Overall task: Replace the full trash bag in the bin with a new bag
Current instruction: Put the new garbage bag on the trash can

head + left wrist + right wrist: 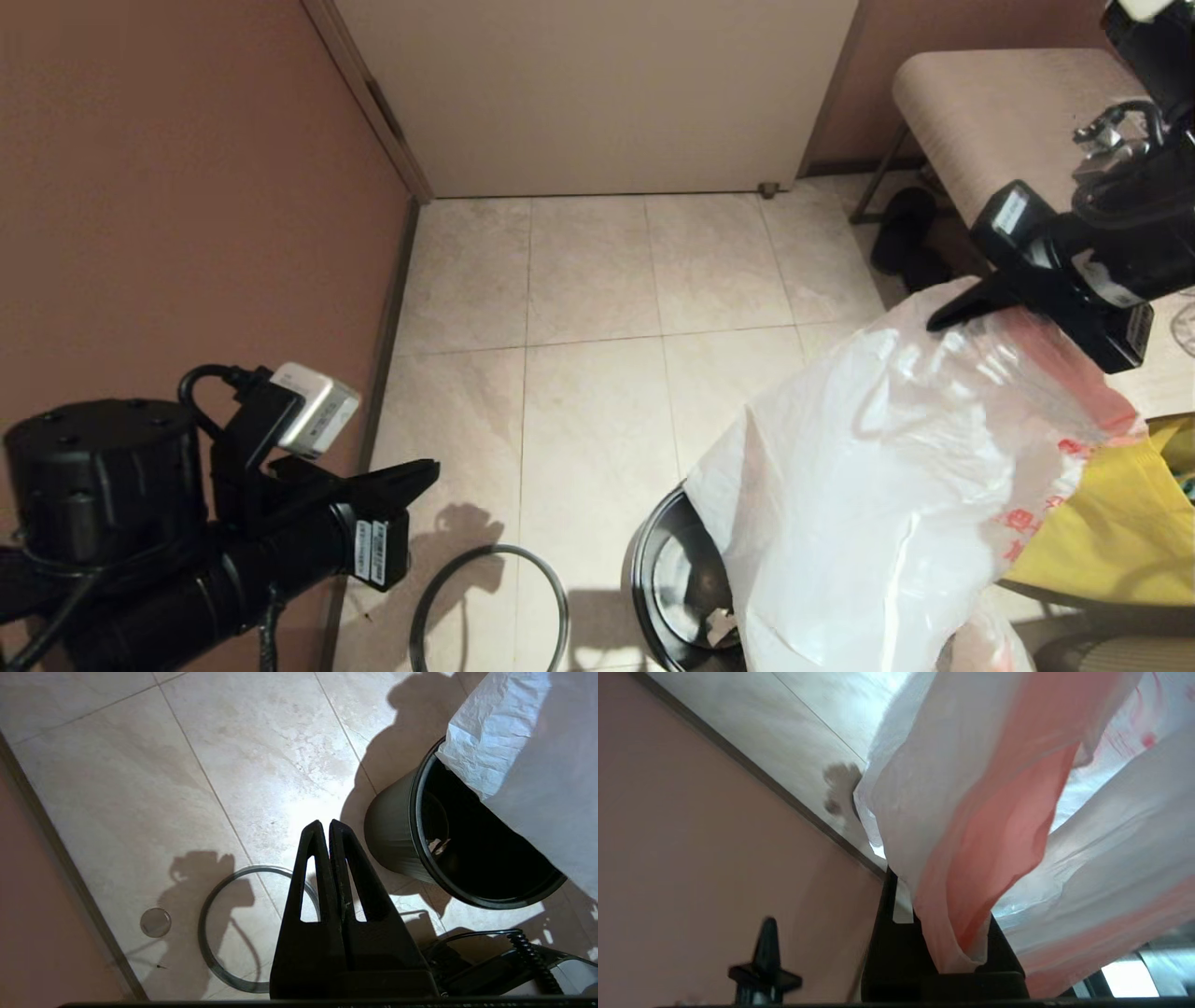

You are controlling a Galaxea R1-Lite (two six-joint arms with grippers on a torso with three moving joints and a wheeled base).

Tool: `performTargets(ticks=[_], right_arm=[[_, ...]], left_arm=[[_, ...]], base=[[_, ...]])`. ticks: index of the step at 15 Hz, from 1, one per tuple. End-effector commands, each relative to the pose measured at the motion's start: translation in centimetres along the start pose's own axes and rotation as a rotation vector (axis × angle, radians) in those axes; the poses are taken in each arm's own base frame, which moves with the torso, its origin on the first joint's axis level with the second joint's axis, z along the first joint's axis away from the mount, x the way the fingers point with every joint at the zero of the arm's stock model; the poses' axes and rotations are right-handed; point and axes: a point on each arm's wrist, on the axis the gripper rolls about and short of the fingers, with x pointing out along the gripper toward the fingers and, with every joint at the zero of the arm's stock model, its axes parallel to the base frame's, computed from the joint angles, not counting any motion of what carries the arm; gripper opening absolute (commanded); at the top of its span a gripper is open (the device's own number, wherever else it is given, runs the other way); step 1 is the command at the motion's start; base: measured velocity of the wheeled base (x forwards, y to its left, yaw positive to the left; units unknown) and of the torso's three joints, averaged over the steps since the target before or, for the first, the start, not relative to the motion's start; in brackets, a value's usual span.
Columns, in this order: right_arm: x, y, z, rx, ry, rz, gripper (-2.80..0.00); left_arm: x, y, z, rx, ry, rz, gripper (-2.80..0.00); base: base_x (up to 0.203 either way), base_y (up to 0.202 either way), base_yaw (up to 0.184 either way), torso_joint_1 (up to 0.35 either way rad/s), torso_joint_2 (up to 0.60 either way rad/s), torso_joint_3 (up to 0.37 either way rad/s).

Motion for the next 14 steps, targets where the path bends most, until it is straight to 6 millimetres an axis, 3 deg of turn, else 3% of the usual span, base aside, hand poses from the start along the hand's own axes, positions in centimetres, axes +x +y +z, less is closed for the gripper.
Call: performTargets(ticks=[1, 3, 6, 9, 11, 14], right_arm=[[0.5, -0.5, 0.0, 0.015, 0.042, -0.044, -2.80], [0.8, -0.4, 0.3, 0.012, 0.048, -0.035, -2.80], [2.3, 0.6, 0.6, -0.010, 0.070, 0.029, -2.80], [4.1, 1.1, 0.9, -0.012, 0.066, 0.031, -2.80], [5.3, 1.3, 1.2, -0.008, 0.064, 0.025, -2.80], [6.0, 1.8, 2.3, -0.011, 0.012, 0.080, -2.80]], left_arm=[[1.2, -1.0, -0.2, 0.014, 0.035, -0.023, -2.80], [2.5, -1.8, 0.1, 0.000, 0.053, -0.040, -2.80], [6.2, -2.9, 0.7, -0.039, 0.087, -0.063, -2.80], [9.2, -6.0, 1.9, -0.095, 0.076, -0.229, -2.80], [10.3, -8.5, 2.0, -0.145, 0.111, -0.375, -2.80], [9.9, -10.0, 2.8, -0.237, 0.199, -0.597, -2.80]], base=[[0.000, 0.000, 0.000, 0.000, 0.00, 0.000], [0.000, 0.000, 0.000, 0.000, 0.00, 0.000], [0.000, 0.000, 0.000, 0.000, 0.00, 0.000], [0.000, 0.000, 0.000, 0.000, 0.00, 0.000], [0.000, 0.000, 0.000, 0.000, 0.00, 0.000], [0.000, 0.000, 0.000, 0.000, 0.00, 0.000]])
